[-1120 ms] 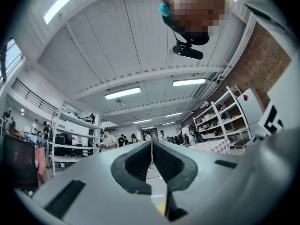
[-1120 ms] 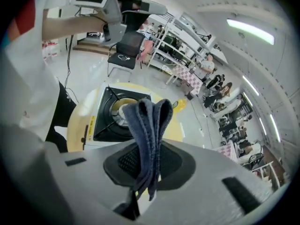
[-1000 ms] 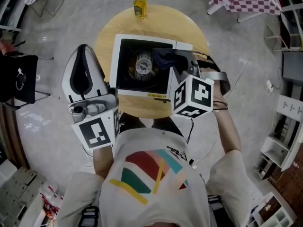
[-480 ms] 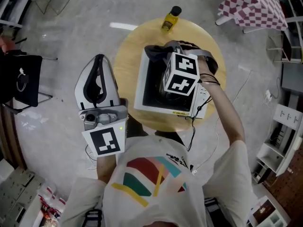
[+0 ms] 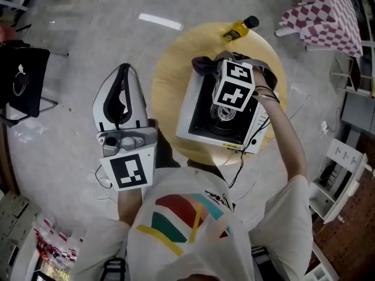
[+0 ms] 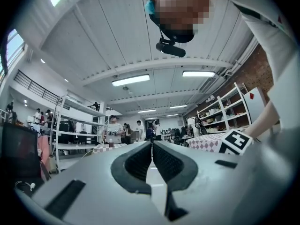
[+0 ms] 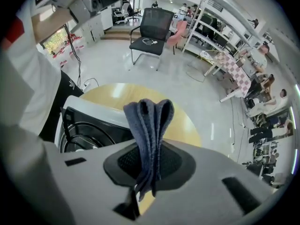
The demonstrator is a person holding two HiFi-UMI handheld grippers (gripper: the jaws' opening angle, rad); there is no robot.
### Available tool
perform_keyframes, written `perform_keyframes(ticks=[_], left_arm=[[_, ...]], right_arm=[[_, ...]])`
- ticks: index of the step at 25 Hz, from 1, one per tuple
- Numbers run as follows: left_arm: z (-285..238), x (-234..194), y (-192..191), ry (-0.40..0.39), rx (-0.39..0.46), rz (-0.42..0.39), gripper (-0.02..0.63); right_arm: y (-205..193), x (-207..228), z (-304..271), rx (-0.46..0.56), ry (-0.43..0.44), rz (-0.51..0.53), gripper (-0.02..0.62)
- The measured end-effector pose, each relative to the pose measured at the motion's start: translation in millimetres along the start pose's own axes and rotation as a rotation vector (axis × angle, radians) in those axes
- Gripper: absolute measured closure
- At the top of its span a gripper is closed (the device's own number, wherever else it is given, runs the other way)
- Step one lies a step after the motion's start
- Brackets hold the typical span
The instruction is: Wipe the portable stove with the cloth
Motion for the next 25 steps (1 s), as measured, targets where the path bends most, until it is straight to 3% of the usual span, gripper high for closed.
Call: perform_keyframes(ticks=[13, 25], left_arm=[[2, -7, -11, 0.015, -0.025, 0.013, 0.598], [-1, 25, -6, -0.026, -0.017, 0.011, 0.598]], right_arm=[[1, 4, -12, -0.059, 0.071, 0.061, 0.563], [-62, -4, -6, -0.121, 0.083, 0.01, 0.561]])
Point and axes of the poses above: the fingertips, and each gripper's own axes: z backward along the fingers, x to its right, y out of its top, the point moved 7 cm from there along z, backward along the fingers, and after that the axes turned 5 degrees about -z, right-handed, at the moved point
